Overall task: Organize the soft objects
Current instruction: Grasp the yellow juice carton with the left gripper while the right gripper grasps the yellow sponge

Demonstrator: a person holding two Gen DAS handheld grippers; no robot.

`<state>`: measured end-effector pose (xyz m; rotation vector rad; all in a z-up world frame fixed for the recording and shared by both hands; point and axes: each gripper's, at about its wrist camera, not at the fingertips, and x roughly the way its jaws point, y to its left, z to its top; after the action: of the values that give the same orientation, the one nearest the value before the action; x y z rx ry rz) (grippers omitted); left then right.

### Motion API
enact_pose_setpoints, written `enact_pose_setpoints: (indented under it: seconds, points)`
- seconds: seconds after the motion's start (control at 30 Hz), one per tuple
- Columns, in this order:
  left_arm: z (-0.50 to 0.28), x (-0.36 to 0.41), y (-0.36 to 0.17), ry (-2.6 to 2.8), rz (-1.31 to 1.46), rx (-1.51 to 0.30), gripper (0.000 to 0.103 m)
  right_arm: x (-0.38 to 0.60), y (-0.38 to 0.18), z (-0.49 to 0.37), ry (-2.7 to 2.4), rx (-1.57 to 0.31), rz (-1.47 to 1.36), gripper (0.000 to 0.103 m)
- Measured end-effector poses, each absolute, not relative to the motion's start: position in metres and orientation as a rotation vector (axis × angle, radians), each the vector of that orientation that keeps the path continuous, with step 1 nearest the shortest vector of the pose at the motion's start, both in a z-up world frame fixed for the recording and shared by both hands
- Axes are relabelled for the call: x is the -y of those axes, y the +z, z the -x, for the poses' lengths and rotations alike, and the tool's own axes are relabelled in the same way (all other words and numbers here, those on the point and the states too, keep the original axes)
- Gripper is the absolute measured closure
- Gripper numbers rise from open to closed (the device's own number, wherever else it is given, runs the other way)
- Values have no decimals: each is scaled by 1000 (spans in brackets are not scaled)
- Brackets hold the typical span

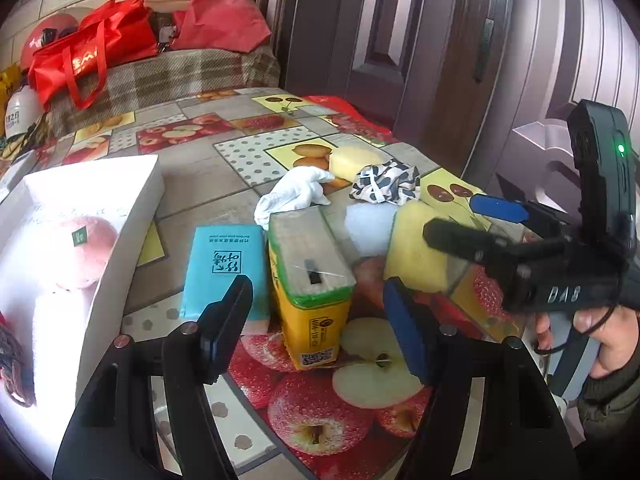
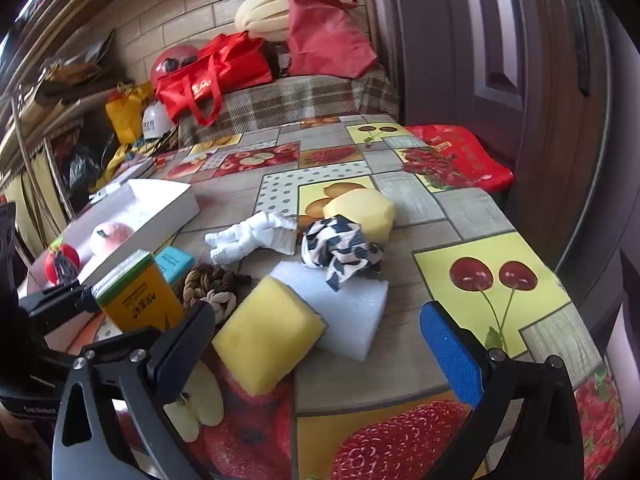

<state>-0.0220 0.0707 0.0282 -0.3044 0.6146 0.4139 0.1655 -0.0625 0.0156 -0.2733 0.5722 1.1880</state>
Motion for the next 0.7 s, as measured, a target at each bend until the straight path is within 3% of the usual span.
enact_pose_setpoints:
  seconds: [0.1,0.17,0.27,0.43,0.5,0.6,0.7]
  points:
    - [21,-74,26,413,319,-626,35,53,13,-159,1197,-574,310,0]
    - [19,-73,25,413,311,-634,48,46,11,-157,1190,-587,332,1]
    - [14,-71,24,406,296,-646,56,37,6,-161,1173,-628,353,1]
    - [11,-73,22,405,301,-661,78,28,-1,-159,1182,-668,404,23]
    - [12,-73,21,407,307,-660,78,28,-2,-157,1190,-669,412,38]
    - [14,-72,23,417,299,-648,79,31,0,-157,1219,-656,393,54]
    - [18,-69,26,426,284,-621,79,38,5,-157,1239,-627,350,60]
